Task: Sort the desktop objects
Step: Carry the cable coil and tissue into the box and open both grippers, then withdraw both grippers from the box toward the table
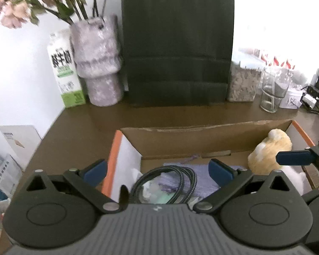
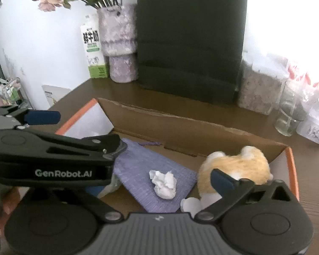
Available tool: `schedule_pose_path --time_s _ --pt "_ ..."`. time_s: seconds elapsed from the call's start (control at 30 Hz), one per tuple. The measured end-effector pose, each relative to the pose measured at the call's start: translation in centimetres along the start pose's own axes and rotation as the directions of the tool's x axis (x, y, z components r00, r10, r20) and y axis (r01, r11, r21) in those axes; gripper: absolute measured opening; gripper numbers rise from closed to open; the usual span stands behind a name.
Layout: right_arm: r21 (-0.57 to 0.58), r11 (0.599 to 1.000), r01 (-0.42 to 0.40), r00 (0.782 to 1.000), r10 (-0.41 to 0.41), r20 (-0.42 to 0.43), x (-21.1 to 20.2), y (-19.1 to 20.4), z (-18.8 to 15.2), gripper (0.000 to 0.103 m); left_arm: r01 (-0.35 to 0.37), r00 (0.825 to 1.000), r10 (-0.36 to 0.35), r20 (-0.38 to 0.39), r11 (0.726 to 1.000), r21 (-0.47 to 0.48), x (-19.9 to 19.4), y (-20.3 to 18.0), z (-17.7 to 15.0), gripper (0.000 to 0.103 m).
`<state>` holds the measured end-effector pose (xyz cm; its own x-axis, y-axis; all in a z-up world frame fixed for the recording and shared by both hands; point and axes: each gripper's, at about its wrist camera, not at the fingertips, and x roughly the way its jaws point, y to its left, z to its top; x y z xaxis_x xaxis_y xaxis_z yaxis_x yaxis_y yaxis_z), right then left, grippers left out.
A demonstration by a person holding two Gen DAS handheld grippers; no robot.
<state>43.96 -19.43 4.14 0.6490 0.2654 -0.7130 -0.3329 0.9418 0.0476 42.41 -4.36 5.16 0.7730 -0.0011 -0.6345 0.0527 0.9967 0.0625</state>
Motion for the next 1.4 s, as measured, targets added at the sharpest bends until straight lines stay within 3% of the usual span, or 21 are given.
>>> schedule_pose_path --time_s 0.37,0.63,0.77,1.03,1.27,1.4 --pt "-0.027 0.998 0.054 0.996 -0.052 0.074 -6.6 1.7 -1.4 0.103 -0.003 0.997 0.005 0.076 1.0 -0.025 -6.4 0.8 -1.3 0.103" --pt "-0.02 0.996 0.084 0.983 -0.08 0.166 -12.4 2.0 -4.5 0.103 0.017 0.985 -0.013 0.174 1.0 -0.021 -12.3 1.0 -3.8 0.103" --pt "-0.015 0.997 0.077 0.975 -0.072 0.212 -15.2 2.2 -6.6 0.103 0.024 0.977 -0.026 0.212 1.0 0.012 -14.8 0.9 -5.6 0.103" --pt "0.008 0.996 0.091 0.958 -0.089 0.272 -19.0 2.6 -12.2 0.103 0.068 0.964 -0.063 0.258 0.998 -0.009 -18.9 1.5 -10.3 0.103" --pt "0.051 0.995 0.088 0.96 -0.098 0.263 -20.3 2.8 -17.5 0.103 0.01 0.968 -0.001 0.25 0.999 -0.033 -20.4 1.1 -15.4 0.103" --pt "0.059 0.992 0.11 0.964 -0.121 0.238 -20.1 3.4 -20.2 0.103 0.019 0.975 -0.01 0.222 0.999 -0.038 -20.9 0.8 -17.9 0.103"
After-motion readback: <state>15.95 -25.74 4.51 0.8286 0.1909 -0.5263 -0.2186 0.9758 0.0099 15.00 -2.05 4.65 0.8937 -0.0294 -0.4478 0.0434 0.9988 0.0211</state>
